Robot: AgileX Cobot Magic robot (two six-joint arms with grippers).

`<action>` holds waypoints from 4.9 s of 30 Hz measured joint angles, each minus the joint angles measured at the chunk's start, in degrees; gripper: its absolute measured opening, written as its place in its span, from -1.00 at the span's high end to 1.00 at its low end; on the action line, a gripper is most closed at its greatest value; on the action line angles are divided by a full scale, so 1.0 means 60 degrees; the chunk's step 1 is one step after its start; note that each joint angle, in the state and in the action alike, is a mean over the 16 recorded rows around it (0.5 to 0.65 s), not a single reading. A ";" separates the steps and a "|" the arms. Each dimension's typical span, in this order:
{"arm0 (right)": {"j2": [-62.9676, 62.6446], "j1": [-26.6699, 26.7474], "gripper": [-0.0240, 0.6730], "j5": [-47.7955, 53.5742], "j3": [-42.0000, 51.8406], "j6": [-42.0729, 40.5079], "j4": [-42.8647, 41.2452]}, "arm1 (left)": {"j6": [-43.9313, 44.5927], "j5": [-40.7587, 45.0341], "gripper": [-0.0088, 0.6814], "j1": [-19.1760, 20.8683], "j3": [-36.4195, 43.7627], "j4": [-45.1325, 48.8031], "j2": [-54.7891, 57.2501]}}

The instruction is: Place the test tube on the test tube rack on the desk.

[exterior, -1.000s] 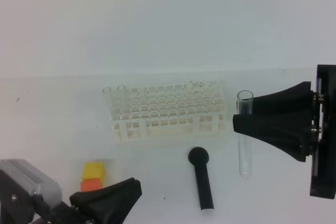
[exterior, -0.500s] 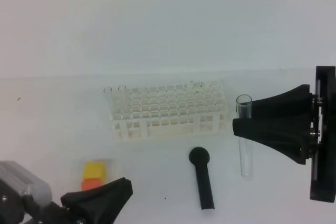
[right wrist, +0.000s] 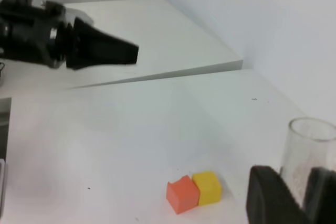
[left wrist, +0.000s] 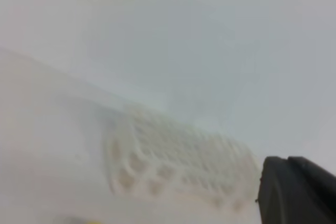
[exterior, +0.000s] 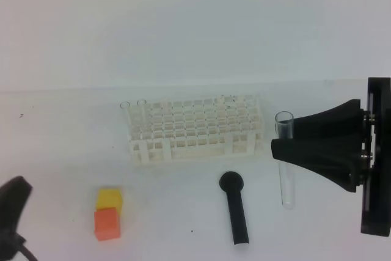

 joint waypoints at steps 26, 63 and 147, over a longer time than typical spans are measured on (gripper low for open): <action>0.0797 0.0000 0.57 0.0279 0.0000 -0.0447 -0.0078 | 0.0112 0.0645 0.98 0.4431 0.1988 -0.2421 -0.4402; 0.0873 0.0578 0.57 -0.3928 0.0000 0.2554 -0.3092 | 0.0169 0.0933 0.98 0.4466 0.2017 -0.3116 -0.4639; 0.7535 0.4416 0.64 -1.1938 -0.5344 1.1516 -1.1918 | -0.4289 0.5377 0.98 0.6370 0.2095 0.7595 -0.4614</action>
